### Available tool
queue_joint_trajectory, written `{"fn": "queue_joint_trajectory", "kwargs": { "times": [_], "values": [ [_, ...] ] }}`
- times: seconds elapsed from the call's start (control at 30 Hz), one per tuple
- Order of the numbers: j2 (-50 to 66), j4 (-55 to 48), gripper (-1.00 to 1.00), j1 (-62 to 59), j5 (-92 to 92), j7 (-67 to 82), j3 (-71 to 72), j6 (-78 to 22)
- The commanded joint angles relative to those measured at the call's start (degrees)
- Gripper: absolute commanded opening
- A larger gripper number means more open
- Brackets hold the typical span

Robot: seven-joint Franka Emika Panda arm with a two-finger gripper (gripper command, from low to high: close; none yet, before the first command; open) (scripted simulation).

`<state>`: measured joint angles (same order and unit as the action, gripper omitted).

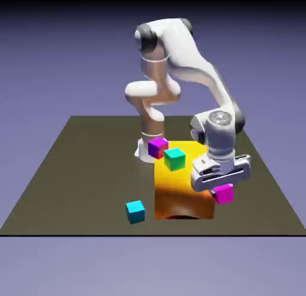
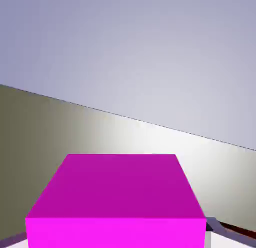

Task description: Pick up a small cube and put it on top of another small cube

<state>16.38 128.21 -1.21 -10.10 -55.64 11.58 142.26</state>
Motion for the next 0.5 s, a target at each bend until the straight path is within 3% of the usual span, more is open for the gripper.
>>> {"fn": "queue_joint_trajectory", "kwargs": {
  "times": [0.0, 0.3, 0.47],
  "values": [
    [-0.5, 1.4, -1.0, -2.1, -1.9, -2.1, -2.1, 0.9],
    [-6.8, 5.7, -1.0, -18.0, 1.5, -19.0, -3.3, -9.9],
    [1.1, 7.6, -1.0, -17.2, 1.4, -18.7, -3.2, 0.0]
  ]
}}
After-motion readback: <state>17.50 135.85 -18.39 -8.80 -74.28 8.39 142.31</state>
